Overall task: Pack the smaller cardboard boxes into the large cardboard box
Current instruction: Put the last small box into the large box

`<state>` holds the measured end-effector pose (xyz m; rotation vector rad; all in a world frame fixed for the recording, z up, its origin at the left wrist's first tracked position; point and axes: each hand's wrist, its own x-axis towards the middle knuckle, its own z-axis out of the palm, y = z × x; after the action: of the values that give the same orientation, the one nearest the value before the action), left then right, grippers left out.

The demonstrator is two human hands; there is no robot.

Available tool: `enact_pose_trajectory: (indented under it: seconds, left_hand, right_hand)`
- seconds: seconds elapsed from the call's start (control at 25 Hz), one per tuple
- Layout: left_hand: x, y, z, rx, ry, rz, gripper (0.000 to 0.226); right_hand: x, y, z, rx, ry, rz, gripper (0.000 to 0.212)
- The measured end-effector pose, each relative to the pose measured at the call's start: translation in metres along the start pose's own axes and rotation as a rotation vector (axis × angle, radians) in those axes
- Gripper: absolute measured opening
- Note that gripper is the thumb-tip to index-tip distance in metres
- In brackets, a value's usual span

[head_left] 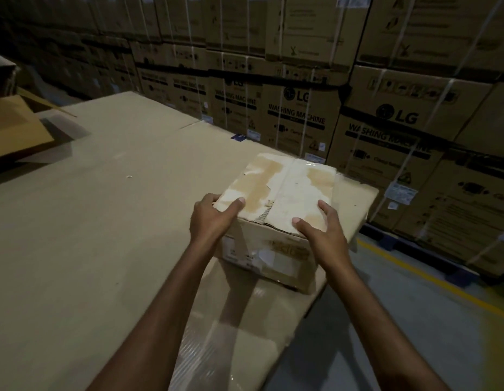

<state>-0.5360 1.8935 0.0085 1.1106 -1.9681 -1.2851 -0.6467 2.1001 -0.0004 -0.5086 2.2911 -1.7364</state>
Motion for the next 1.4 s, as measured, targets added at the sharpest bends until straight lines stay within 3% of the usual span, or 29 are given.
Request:
enact_pose_trajectory:
  seconds: [0.12, 0.2, 0.28, 0.48, 0.72, 0.96, 1.16, 1.4]
  left_hand:
    - [-0.065, -0.004, -0.059, -0.205, 0.004, 0.004, 0.045]
    - [-0.116, -0.008, -0.101, -0.292, 0.025, 0.015, 0.05]
    - [-0.157, -0.024, -0.14, -0.323, 0.081, 0.033, 0.053]
    - [-0.234, -0.08, -0.241, -0.172, 0.124, 0.09, 0.07]
    - [-0.324, -0.107, -0.352, -0.352, 0.176, 0.041, 0.049]
    - [-0.36, -0.096, -0.413, -0.237, 0.378, 0.022, 0.062]
    - [-0.384, -0.104, -0.449, -0.148, 0.468, -0.017, 0.064]
    - [-0.394, -0.126, -0.532, -0.041, 0.52, -0.048, 0.048]
  right_hand:
    - [-0.053, -0.016, -0.003, 0.067, -0.114, -0.099, 0.091]
    - [-0.098, -0.028, -0.001, 0.123, -0.153, -0.148, 0.112]
    - [-0.142, -0.04, 0.007, 0.135, -0.211, -0.204, 0.117]
    - [-0.243, -0.071, 0.053, 0.114, -0.356, -0.385, 0.1]
    - [-0.353, -0.101, 0.112, 0.156, -0.468, -0.389, 0.091]
    - [-0.375, -0.145, 0.144, 0.153, -0.64, -0.314, 0.047]
    - [-0.406, -0.155, 0.161, 0.26, -0.724, -0.221, 0.041]
    - [-0.465, -0.193, 0.214, 0.228, -0.695, -0.291, 0.044]
